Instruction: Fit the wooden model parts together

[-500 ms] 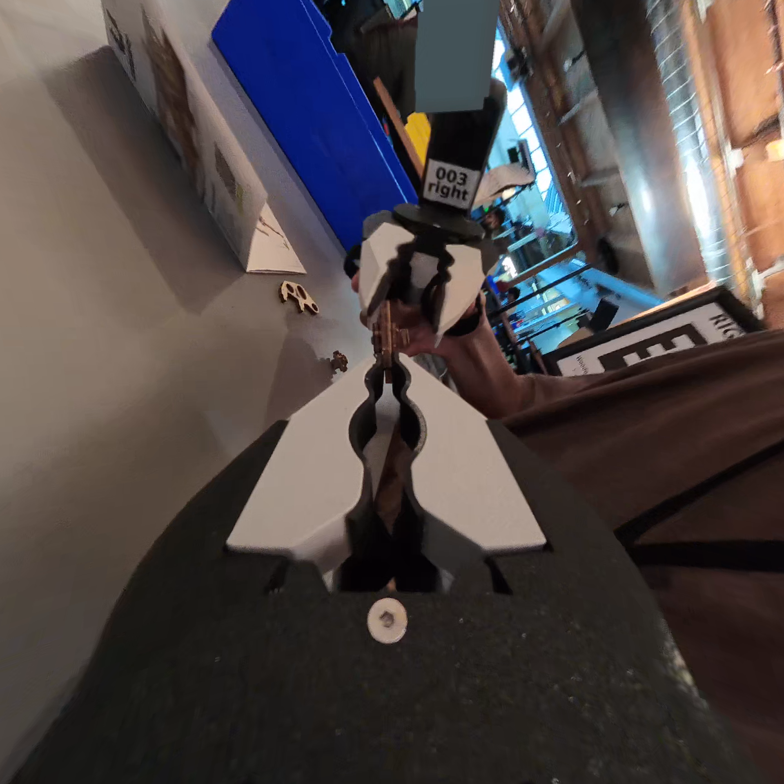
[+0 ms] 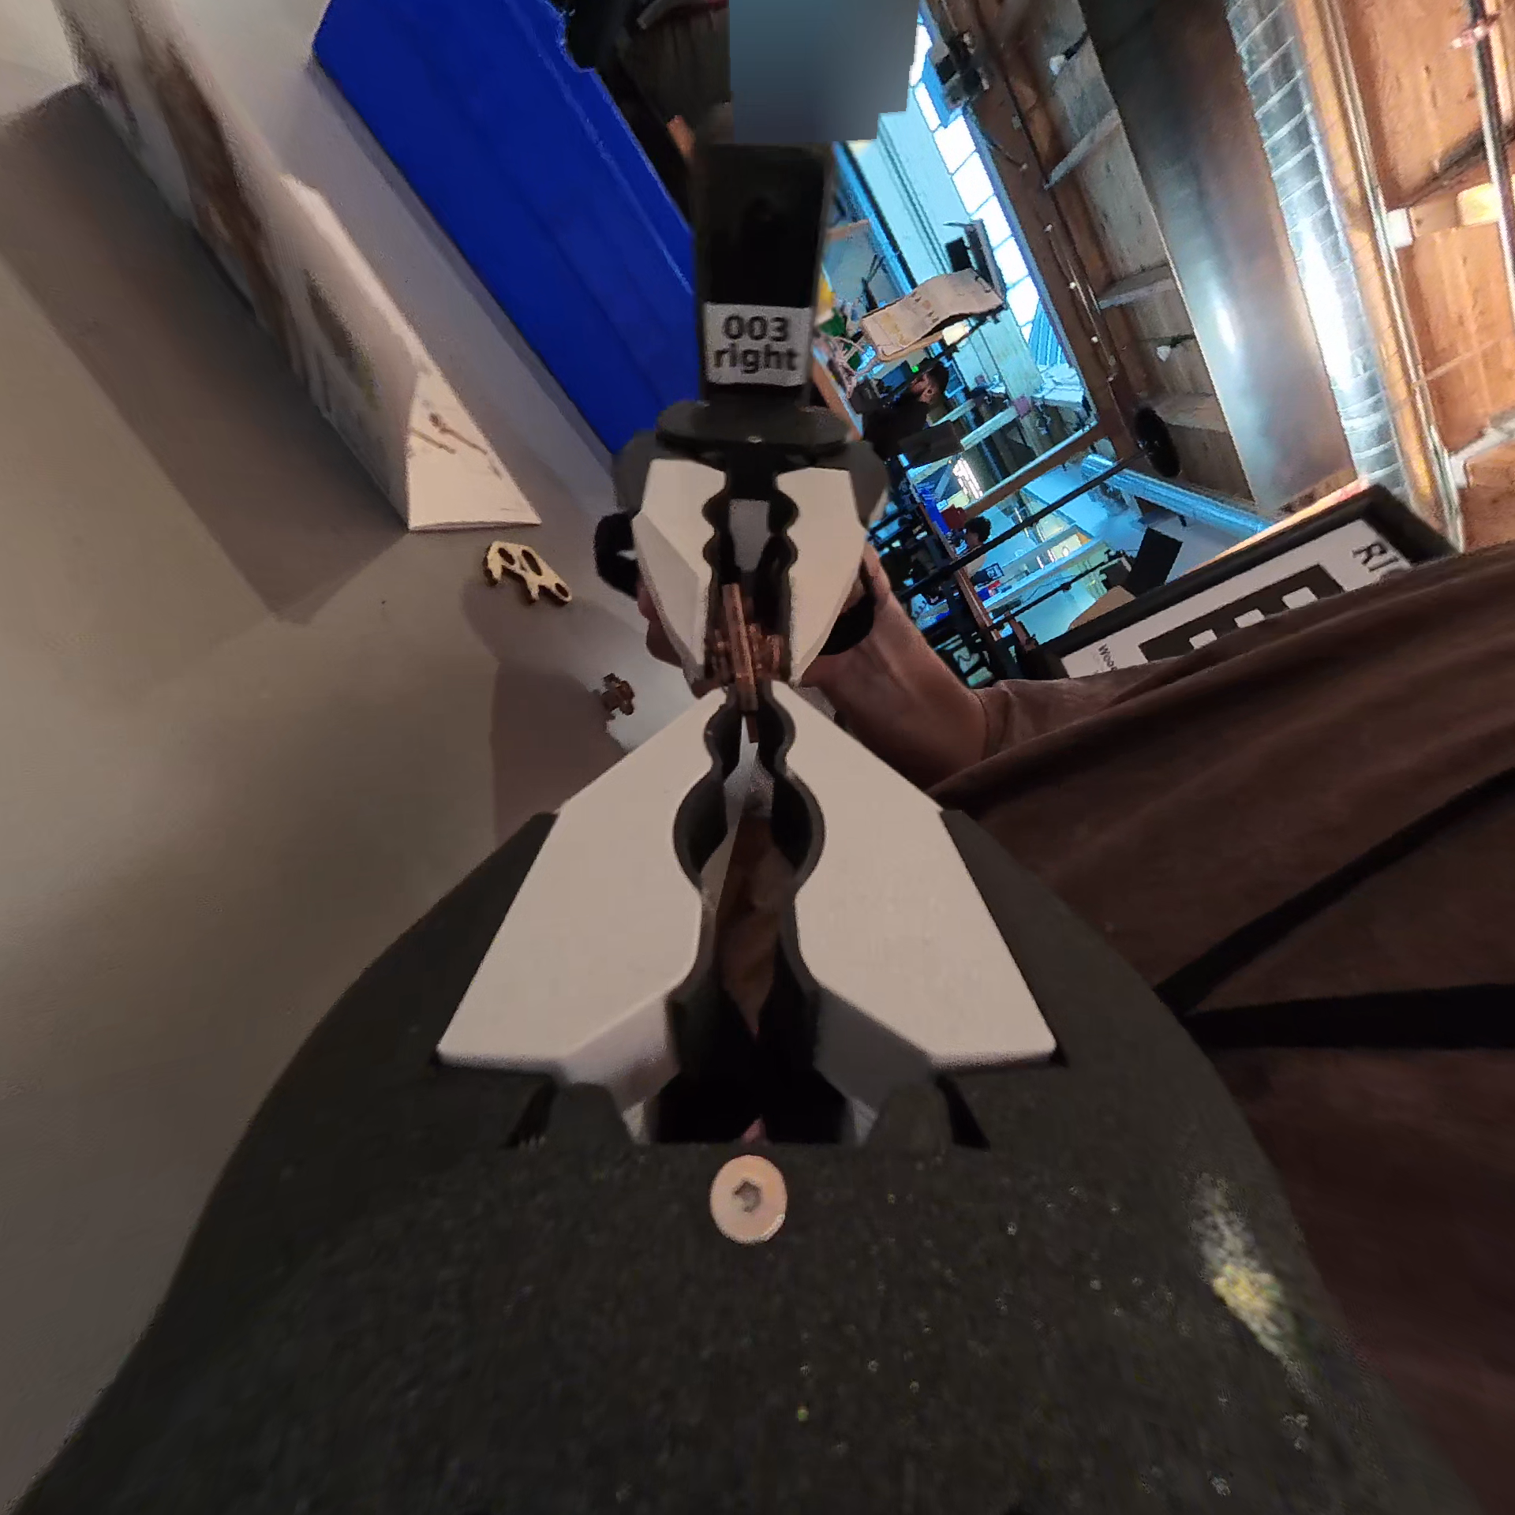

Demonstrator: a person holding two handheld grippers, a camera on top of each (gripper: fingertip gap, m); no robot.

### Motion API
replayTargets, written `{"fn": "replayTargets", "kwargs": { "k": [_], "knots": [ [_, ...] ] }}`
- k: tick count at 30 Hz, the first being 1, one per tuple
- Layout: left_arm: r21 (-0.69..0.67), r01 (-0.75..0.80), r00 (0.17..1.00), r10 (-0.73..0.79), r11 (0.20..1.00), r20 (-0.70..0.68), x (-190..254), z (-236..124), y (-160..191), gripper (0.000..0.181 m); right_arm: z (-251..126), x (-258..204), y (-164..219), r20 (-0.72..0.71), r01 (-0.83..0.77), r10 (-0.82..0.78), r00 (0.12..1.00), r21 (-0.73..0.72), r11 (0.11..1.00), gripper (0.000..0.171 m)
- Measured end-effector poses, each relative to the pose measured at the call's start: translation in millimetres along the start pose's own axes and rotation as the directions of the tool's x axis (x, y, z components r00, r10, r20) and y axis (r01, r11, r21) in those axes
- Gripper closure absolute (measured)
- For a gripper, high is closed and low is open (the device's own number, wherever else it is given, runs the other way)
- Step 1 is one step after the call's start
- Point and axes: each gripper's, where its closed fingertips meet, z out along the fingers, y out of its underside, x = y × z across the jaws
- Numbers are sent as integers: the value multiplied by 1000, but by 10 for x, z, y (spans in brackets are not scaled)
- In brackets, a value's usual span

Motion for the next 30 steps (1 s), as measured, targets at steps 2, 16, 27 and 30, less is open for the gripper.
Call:
{"fn": "replayTargets", "kwargs": {
  "k": [2,16,27,30],
  "knots": [
    [-16,-75,997,75,997,5,57,9,3,179,-8,-55,10,39,-6,6,999,-1,1000,156],
    [-43,-126,992,126,991,4,86,48,30,180,-50,-143,6,79,-57,57,995,3,998,150],
    [-32,-128,992,129,991,0,145,63,35,180,-49,-171,16,59,35,-35,998,0,999,156],
    [-24,-101,995,102,995,10,91,57,12,180,-46,-113,-15,34,9,-9,999,14,1000,155]
  ]
}}
